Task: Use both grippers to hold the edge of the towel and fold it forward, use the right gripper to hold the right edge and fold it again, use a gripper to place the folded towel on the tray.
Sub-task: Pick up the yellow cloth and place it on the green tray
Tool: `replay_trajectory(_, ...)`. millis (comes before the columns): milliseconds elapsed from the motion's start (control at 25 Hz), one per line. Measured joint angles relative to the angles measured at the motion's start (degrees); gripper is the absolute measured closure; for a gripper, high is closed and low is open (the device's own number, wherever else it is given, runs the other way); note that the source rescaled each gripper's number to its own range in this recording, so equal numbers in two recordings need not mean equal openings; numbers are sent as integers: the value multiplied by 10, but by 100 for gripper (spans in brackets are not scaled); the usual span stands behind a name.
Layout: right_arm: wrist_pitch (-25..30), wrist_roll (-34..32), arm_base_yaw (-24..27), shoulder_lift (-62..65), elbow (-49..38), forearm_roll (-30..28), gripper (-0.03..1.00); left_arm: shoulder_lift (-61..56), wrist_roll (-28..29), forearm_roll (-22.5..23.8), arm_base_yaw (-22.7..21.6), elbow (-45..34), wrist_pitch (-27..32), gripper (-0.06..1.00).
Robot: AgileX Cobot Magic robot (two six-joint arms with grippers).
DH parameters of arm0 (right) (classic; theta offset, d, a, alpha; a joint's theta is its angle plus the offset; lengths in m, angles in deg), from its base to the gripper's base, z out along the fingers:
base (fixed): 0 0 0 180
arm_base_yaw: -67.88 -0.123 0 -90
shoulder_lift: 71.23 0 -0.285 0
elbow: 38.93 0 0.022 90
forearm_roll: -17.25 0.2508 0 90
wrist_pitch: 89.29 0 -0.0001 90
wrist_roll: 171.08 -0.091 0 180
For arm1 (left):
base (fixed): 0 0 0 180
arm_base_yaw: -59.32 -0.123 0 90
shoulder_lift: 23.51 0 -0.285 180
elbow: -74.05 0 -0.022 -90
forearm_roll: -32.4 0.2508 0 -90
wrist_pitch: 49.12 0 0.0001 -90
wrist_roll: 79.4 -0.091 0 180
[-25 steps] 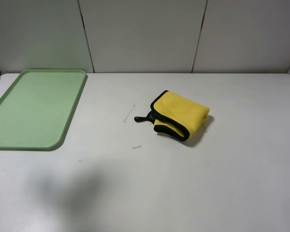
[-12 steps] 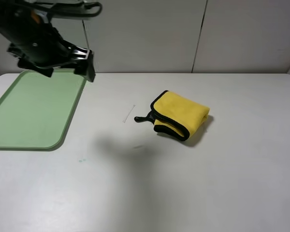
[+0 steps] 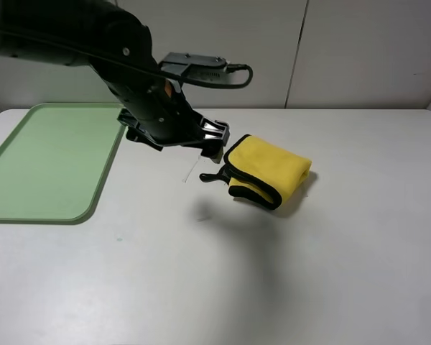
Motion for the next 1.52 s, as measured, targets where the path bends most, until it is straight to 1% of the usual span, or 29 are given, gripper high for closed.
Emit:
replay_trajectory(240,0,0,0,0,0,0,-3,55,8,-10,33,3,-46,-4)
replay_trajectory(560,0,0,0,0,0,0,-3,111,19,-23,40,35,-76,-5)
replay_trajectory(840,0,0,0,0,0,0,-3,128,87,-25,40,39,-112,-5)
replay_trajectory(1040,0,0,0,0,0,0,-3,148,138,-25,40,39,-158,-5)
replay_trajectory(1120,0,0,0,0,0,0,-3,157,154,-25,40,41,-165,-5)
replay_trajectory(1320,0,0,0,0,0,0,-3,180,176,-25,40,62,-174,-5)
replay_trajectory(1520,0,0,0,0,0,1,-3,207,180,-25,40,88,-175,-5)
